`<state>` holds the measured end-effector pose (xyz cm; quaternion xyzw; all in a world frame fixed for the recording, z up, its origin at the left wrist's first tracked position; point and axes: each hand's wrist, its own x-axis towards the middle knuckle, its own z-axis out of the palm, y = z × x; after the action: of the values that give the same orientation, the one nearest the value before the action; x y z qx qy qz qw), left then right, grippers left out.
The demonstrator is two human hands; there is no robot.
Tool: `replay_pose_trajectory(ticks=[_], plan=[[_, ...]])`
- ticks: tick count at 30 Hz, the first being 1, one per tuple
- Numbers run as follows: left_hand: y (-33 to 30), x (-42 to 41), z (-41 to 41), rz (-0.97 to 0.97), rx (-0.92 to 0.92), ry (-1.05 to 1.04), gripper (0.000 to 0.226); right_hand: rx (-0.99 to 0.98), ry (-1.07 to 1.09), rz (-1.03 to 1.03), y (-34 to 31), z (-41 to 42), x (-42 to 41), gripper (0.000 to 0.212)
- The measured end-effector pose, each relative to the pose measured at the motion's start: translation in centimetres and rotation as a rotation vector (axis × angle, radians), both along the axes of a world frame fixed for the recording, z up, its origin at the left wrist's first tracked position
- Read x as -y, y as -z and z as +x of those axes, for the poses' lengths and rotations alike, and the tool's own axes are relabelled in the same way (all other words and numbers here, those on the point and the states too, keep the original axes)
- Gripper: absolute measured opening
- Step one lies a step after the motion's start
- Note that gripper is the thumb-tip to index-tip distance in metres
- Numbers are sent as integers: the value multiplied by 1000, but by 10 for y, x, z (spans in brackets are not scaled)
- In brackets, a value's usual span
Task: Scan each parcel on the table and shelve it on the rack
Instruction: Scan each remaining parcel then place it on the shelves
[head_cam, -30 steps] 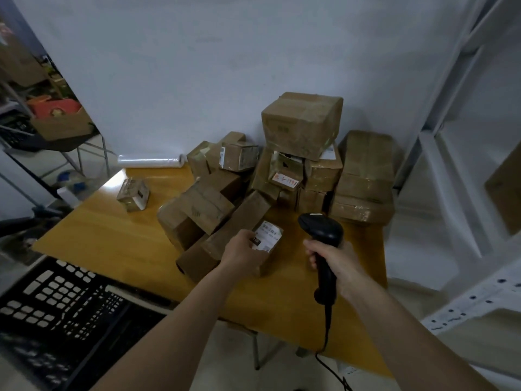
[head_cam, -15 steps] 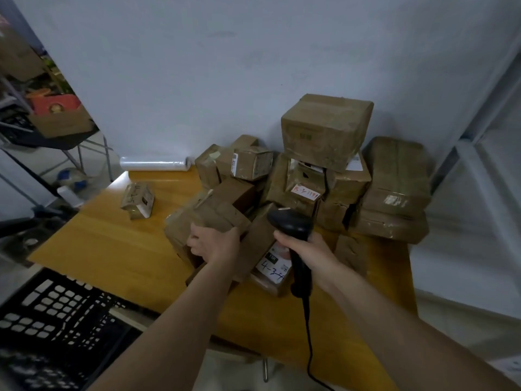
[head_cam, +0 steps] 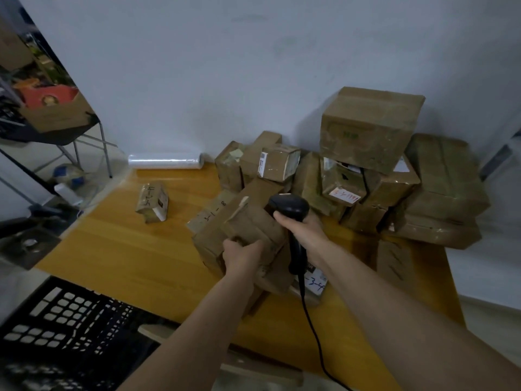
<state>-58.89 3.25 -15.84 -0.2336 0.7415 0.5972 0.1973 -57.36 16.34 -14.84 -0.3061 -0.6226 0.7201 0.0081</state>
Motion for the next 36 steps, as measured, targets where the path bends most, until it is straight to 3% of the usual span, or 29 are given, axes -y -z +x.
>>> replay_pose_trajectory(ticks=[3, 10, 13, 16, 18, 22, 27, 29, 36], plan=[[-1, 6, 0, 27, 8, -14, 76, -3, -14, 8, 2, 6, 2, 34], [-18, 1, -3, 138, 13, -47, 103, -121, 19, 110, -13, 33, 14, 28], [-24, -3, -5, 206, 21, -34, 95, -175, 0, 133, -24, 45, 15, 42], [-25, -7, -10, 268, 24, 26, 83, -220, 17, 101, -34, 55, 8, 29], [-26, -7, -14, 336, 18, 55, 80, -245, 92, 49, -39, 60, 0, 19], [-34, -6, -19, 507, 21, 134, 80, -235, 269, 35, -41, 63, -10, 18], [-35, -12, -16, 678, 148, 86, 62, -185, 471, -187, -34, 67, -5, 36], [-35, -16, -9, 734, 168, 139, 63, -194, 487, -237, -35, 65, 0, 44], [-34, -27, 7, 846, 227, 187, 66, -242, 442, -221, -43, 65, 5, 40]])
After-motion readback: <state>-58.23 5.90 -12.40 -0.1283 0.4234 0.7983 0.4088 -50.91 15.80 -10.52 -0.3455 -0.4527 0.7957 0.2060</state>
